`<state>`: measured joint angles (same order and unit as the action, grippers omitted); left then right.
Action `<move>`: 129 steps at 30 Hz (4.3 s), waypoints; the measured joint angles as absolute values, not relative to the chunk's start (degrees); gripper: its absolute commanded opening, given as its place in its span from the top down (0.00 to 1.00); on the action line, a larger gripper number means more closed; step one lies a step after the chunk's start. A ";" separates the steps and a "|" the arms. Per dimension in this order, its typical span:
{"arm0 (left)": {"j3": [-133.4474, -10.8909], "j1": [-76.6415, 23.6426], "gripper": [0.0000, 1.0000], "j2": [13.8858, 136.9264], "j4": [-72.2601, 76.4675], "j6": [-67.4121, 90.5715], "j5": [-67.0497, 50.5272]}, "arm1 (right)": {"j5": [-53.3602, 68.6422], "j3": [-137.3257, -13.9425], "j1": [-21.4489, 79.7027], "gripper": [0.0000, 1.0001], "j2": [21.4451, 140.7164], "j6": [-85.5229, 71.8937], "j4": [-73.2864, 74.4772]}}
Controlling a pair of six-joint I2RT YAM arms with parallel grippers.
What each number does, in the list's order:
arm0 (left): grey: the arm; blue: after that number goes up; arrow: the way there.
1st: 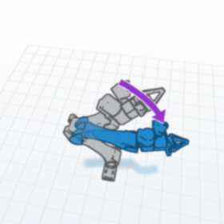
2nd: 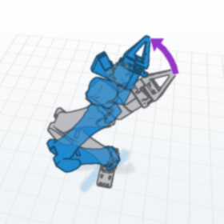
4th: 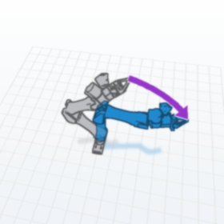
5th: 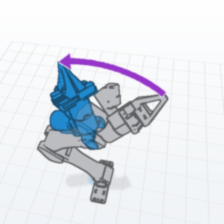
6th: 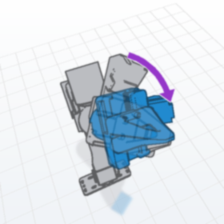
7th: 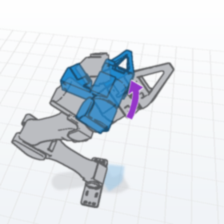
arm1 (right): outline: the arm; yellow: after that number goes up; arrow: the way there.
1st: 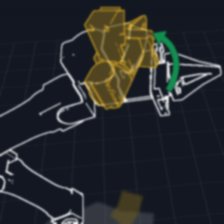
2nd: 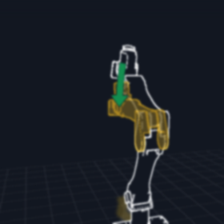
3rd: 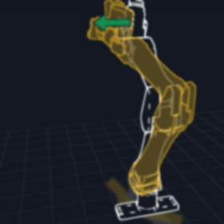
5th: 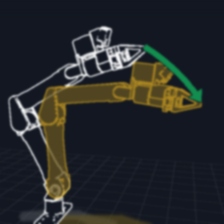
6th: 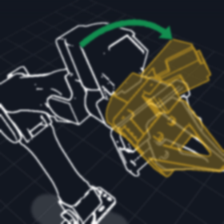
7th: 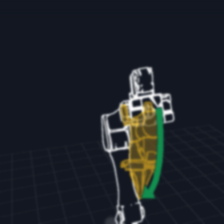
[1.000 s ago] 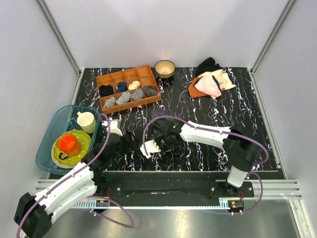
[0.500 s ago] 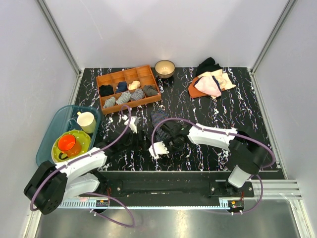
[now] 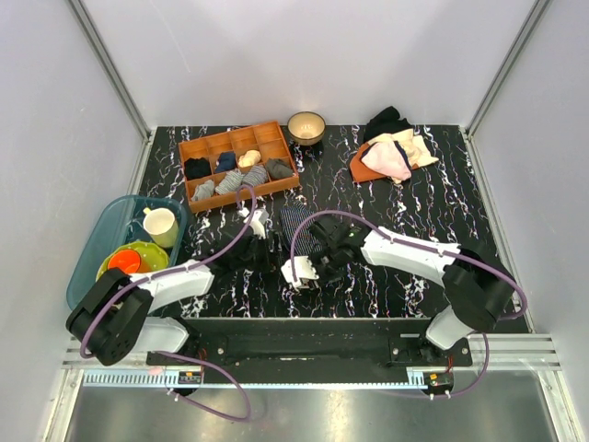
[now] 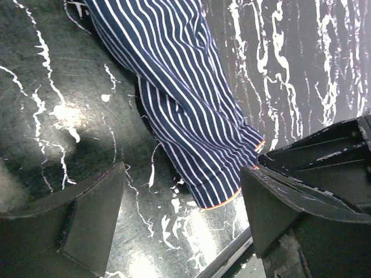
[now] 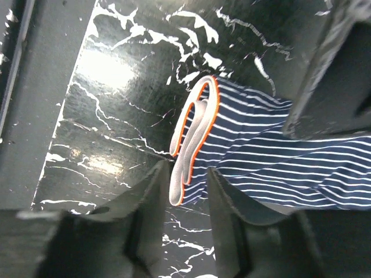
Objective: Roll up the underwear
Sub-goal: Roll the underwear to the center of the board.
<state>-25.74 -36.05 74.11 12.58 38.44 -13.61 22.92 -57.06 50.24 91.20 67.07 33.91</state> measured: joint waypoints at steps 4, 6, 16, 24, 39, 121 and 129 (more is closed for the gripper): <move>-25.74 -36.05 0.18 74.15 13.82 39.57 -14.22 | 25.23 -58.70 50.24 0.44 89.52 66.04 34.63; -25.61 -36.05 0.16 73.10 13.06 39.53 -13.47 | 26.17 -58.98 50.24 0.40 89.08 65.54 34.30; -24.29 -32.14 0.01 47.40 2.50 37.32 -1.26 | 24.51 -56.71 52.21 0.34 91.35 63.22 29.02; -22.87 -30.83 0.01 36.10 -6.31 35.83 2.92 | 21.69 -53.74 53.60 0.37 95.74 62.61 24.29; -14.90 -31.00 0.11 28.21 -6.76 35.59 -5.50 | 23.73 -55.55 52.01 0.86 96.44 60.90 27.11; -48.97 -33.58 1.00 112.46 14.68 17.50 -59.77 | 43.13 -50.30 34.52 0.29 78.02 75.57 47.46; -52.58 -32.32 1.00 116.22 11.29 21.93 -63.79 | 30.98 -45.08 42.13 0.31 82.04 78.26 25.56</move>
